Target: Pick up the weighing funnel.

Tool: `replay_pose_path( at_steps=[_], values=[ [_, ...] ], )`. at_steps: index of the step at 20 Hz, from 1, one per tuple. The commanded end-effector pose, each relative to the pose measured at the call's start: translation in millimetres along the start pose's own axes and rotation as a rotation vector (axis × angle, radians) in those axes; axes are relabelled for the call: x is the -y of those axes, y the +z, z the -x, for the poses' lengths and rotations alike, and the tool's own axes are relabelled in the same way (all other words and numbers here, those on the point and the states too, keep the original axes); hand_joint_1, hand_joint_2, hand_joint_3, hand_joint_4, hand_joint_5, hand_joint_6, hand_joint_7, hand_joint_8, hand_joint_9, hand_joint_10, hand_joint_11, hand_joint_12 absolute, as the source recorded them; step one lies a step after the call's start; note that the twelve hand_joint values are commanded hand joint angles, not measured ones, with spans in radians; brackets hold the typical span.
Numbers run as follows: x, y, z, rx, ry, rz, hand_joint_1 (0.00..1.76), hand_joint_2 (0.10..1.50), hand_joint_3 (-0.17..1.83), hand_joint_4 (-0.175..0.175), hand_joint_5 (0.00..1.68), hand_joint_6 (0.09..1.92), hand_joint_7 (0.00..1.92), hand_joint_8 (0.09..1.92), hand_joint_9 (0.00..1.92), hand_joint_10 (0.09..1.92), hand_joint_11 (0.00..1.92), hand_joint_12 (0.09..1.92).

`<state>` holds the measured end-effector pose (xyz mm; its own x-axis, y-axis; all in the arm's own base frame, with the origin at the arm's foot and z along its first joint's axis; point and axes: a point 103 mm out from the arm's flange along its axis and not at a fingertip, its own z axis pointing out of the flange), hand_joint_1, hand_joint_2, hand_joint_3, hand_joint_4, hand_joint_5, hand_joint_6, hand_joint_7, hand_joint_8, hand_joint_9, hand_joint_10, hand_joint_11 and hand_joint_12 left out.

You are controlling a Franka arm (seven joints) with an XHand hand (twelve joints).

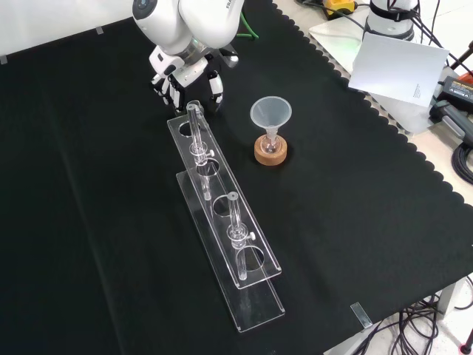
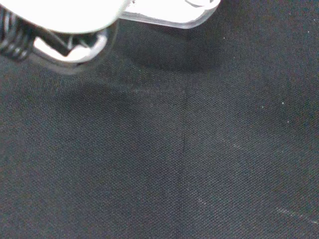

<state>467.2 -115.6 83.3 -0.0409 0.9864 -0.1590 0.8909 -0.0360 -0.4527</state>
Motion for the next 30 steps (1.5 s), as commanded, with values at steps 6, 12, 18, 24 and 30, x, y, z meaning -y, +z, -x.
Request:
replay_pose_path(
  at_steps=[6, 12, 18, 24, 30],
  values=[
    [1.3, 8.9, 7.7, -0.014, 0.018, 0.001, 0.97, 0.43, 0.62, 0.175, 0.96, 0.21, 0.99, 0.22, 0.56, 0.47, 0.00, 1.30],
    [2.0, 13.0, 9.0, -0.040, 0.028, 0.012, 0.99, 0.44, 0.64, 0.175, 1.04, 0.27, 1.04, 0.23, 0.60, 0.47, 0.00, 1.33],
    [-1.9, 18.2, 0.0, -0.116, 0.066, 0.001, 1.00, 0.45, 0.65, 0.175, 1.05, 0.28, 1.05, 0.23, 0.61, 0.47, 0.00, 1.34],
    [-2.9, 17.3, -3.0, -0.125, 0.085, 0.025, 1.01, 0.44, 0.67, 0.175, 1.05, 0.31, 1.10, 0.24, 0.65, 0.46, 0.00, 1.37],
    [-2.2, 19.2, 1.5, -0.125, 0.102, 0.026, 1.02, 0.44, 0.69, 0.175, 1.10, 0.37, 1.20, 0.26, 0.72, 0.43, 0.00, 1.44]
  ],
)
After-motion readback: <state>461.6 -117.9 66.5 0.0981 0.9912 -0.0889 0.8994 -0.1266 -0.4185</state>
